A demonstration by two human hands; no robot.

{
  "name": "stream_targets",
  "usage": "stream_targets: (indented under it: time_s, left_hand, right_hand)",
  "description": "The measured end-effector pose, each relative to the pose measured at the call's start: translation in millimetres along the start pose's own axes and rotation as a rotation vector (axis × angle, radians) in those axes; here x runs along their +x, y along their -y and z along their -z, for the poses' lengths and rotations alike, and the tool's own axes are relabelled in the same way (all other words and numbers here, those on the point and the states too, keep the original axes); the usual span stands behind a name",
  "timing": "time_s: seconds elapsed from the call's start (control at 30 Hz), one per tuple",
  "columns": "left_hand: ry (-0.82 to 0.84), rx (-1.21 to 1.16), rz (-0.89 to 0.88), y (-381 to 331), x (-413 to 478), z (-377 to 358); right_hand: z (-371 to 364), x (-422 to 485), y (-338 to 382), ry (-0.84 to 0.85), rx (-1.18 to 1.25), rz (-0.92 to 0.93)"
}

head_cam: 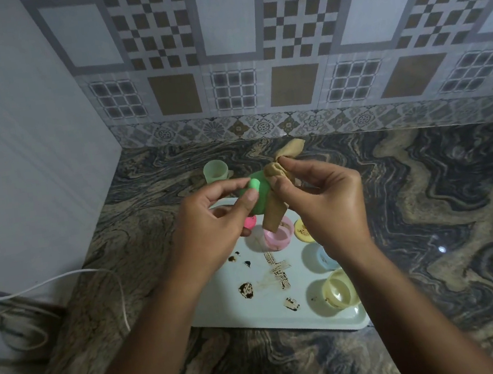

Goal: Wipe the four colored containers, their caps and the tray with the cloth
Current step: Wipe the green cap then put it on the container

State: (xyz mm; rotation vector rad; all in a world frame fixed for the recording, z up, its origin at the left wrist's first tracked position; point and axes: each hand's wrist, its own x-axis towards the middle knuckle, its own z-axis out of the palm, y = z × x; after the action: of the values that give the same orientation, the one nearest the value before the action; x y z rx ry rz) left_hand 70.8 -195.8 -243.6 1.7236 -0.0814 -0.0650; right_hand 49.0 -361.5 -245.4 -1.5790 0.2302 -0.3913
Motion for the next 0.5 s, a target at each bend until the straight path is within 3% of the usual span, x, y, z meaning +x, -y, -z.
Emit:
stream_targets:
  time_s: [0.2,0.37,0.5]
  left_hand:
    - [-0.122,0.120,-0.129,16,10,-1]
    - [-0.200,0.366,-0.245,42,32,13]
    - [-0.205,0.503,-0.293,59,61,23]
  right_hand:
    - [-11,-8,-12,0.071,-0.069,0.090]
    - [-22,4,-52,-0.004,-0.454,0.529]
    - [-32,34,-77,0.044,-0.606,0.634]
